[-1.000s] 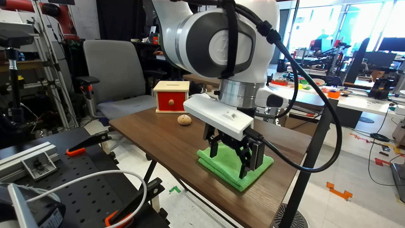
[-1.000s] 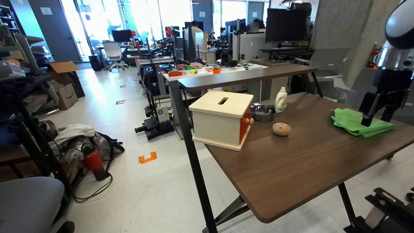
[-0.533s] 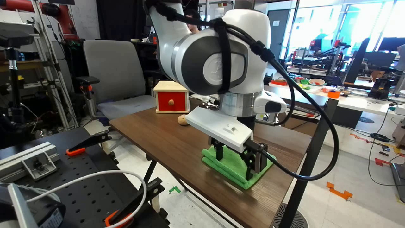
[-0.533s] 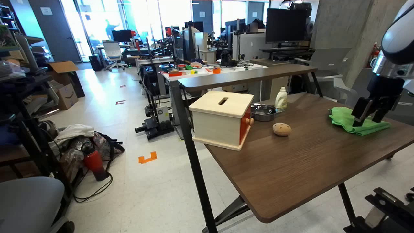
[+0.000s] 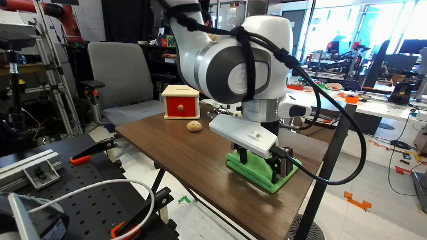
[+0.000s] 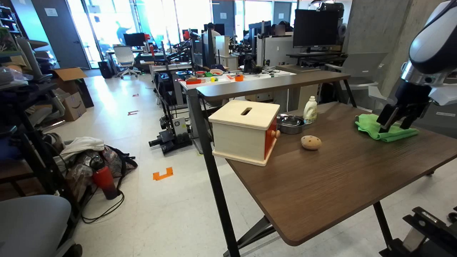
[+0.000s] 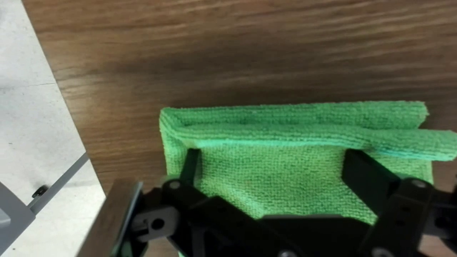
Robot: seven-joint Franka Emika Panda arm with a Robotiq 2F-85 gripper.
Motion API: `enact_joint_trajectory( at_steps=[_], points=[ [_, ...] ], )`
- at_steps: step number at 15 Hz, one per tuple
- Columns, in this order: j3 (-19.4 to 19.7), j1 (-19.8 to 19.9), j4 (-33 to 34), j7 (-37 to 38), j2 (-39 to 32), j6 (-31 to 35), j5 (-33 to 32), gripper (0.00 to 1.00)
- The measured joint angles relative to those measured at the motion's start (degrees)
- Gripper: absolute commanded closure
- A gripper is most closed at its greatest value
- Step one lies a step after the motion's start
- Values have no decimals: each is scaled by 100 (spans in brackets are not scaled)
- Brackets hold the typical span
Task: Use the green towel to wipe the right side of the table
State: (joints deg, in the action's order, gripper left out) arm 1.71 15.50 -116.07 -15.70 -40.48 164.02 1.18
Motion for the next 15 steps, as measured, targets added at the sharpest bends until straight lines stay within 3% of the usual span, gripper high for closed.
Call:
enact_joint_trajectory(
  at_steps=[7,15],
  points=[
    [9,0,951,234,-559,-165,0,0],
    [2,-114,2251,392,-1174,-820,0,0]
  ],
)
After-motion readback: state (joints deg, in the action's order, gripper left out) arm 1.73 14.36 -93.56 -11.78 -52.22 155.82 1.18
